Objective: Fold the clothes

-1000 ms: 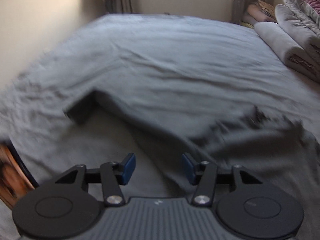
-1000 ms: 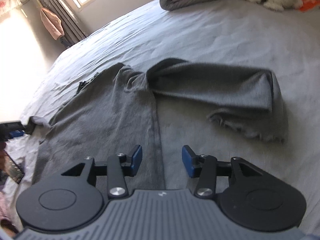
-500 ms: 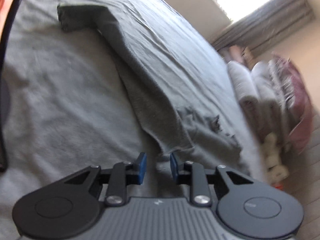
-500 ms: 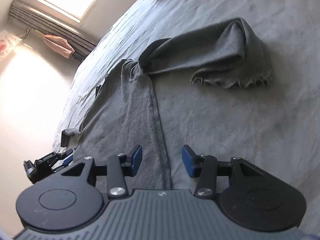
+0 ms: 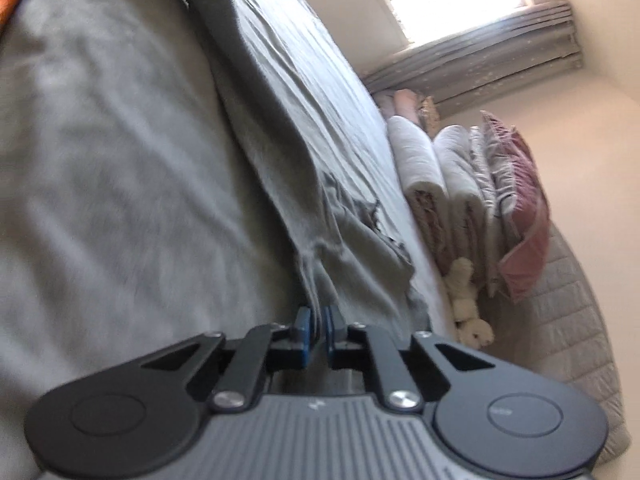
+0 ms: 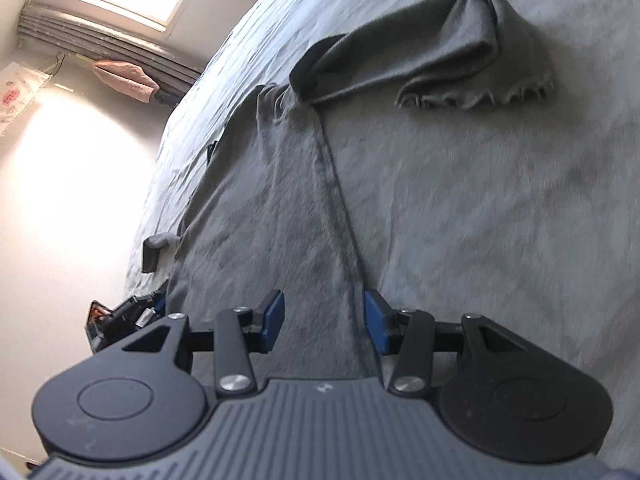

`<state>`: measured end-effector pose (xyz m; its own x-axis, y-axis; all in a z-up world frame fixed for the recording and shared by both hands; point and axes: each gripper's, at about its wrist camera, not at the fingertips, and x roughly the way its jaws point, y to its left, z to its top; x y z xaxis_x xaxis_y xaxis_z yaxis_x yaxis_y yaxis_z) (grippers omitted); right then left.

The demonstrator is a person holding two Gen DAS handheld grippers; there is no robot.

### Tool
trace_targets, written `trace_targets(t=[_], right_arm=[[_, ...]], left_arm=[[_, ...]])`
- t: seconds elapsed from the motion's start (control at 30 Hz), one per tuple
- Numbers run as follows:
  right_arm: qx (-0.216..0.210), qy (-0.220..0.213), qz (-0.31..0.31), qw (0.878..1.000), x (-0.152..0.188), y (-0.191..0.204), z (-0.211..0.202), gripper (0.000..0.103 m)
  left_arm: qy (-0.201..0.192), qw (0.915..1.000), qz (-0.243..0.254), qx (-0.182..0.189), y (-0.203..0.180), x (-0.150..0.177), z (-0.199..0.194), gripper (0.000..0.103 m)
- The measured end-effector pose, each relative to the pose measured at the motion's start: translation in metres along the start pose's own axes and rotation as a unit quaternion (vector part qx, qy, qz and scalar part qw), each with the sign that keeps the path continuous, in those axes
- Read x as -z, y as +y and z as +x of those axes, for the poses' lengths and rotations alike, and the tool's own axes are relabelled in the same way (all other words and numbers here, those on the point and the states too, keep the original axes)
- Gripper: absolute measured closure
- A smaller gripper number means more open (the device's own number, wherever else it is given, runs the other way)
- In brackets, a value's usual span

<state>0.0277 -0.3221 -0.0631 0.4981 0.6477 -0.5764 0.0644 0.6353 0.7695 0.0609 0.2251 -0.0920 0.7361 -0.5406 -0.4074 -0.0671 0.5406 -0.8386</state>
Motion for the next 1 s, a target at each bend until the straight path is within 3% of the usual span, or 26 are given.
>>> trace_targets(t=[0.13, 0.53, 0.8, 0.87, 0.93, 1.0], right_arm=[[-0.013, 0.001, 0.022, 1.0, 0.008, -0.006, -0.008, 0.056], [-0.023, -0.002, 0.038, 0.999, 0.036, -0.008, -0.022, 0.056], [-0.021, 0.001, 0.008, 1.0, 0.054, -0.001, -0.026, 0.056], [-0.019, -0.001, 0.0, 1.0, 0.059, -0.001, -0.026, 0.059], [-0.014, -0.003, -0.002, 1.0, 0.062, -0.001, -0.026, 0.071], [-0.01, -0.005, -0.001, 1.0, 0.065, -0.003, -0.028, 0.076]], left_arm=[[-0.002, 0.9999, 0.01, -0.001, 0.002, 0.014, -0.013, 0.102], [-0.052, 0.9967, -0.038, -0.049, 0.012, 0.05, -0.069, 0.102], [-0.027, 0.9965, -0.034, -0.072, 0.008, 0.085, -0.097, 0.098], [-0.025, 0.9964, -0.042, -0.07, 0.008, 0.097, -0.105, 0.098], [-0.022, 0.9966, -0.046, -0.064, 0.007, 0.107, -0.11, 0.098], [-0.016, 0.997, -0.047, -0.06, 0.005, 0.115, -0.114, 0.098]])
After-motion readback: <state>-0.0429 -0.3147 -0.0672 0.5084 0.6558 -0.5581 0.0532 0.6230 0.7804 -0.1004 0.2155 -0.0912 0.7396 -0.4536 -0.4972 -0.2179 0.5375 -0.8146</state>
